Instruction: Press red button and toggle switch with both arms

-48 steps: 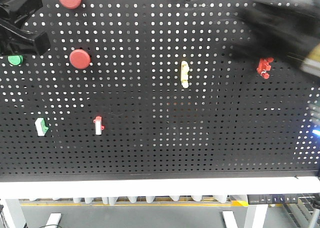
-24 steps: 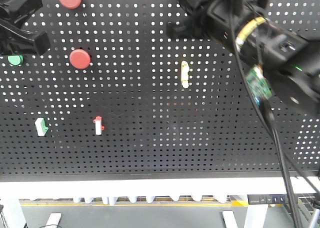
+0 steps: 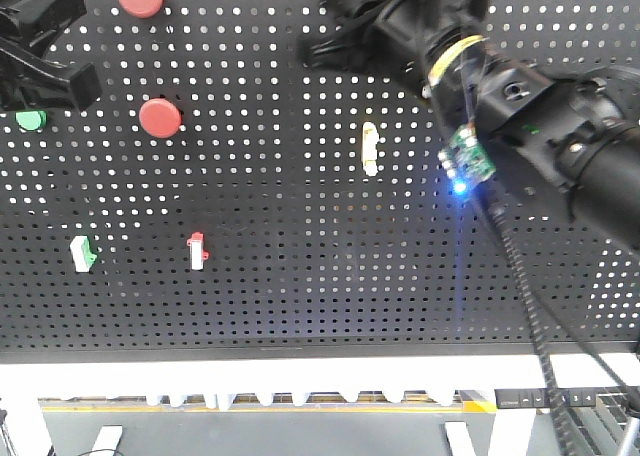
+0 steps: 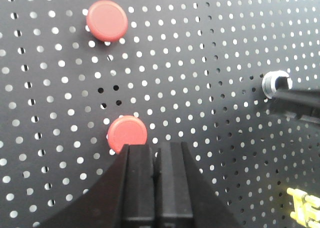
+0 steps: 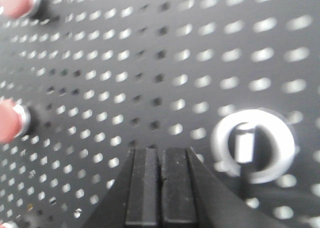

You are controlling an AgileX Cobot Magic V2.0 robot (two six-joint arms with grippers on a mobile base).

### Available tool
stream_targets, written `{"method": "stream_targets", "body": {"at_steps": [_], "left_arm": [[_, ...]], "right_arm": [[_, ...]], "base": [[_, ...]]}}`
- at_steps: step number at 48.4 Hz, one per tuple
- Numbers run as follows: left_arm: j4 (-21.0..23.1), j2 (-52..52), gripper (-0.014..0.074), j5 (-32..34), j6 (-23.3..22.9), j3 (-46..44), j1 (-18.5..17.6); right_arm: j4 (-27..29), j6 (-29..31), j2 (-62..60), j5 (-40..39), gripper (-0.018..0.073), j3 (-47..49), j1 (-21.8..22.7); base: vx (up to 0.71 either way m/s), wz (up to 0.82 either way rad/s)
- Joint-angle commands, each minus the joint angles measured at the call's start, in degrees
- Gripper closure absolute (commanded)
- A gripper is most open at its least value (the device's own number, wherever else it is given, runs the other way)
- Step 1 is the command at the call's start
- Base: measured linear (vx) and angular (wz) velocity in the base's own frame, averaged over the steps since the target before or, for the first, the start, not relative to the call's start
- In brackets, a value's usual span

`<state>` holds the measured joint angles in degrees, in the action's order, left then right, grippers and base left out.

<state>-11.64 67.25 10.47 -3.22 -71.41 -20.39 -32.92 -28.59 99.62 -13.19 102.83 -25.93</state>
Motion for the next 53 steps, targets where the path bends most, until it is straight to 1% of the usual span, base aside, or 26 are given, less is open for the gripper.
{"method": "stream_targets", "body": {"at_steps": [1,26,31,39,53], "left_arm": [[0.34,-1.49,0.0594,4.34,-0.24,-1.47,-0.11],[0.34,-1.49,0.0594,4.06,-0.24,-1.47,-0.11],[0.34,-1.49,0.0594,4.00,-0.24,-1.47,-0.11],[0.34,-1.49,0.0594,3.95,-0.24,-1.47,-0.11],[0.34,-1.49,0.0594,3.93,-0.24,-1.47,-0.11]], "right_arm": [[0.19,0.03,-2.64,-2.59,0.0559,2.21,0.95],[0.37,1.45,-2.93,-1.28,0.0559,2.21,1.03],[0.44,1.61,-3.37,-1.26,0.0559,2.21,2.56],[2.20,0.75,-4.10,-1.69,0.0559,2.21,5.00],[2.09,0.67,-4.38,-2.57,0.0559,2.21,4.95]], "base": [[0.00,0.00],[0.00,0.00],[0.00,0.00],[0.00,0.00],[0.00,0.00]]}}
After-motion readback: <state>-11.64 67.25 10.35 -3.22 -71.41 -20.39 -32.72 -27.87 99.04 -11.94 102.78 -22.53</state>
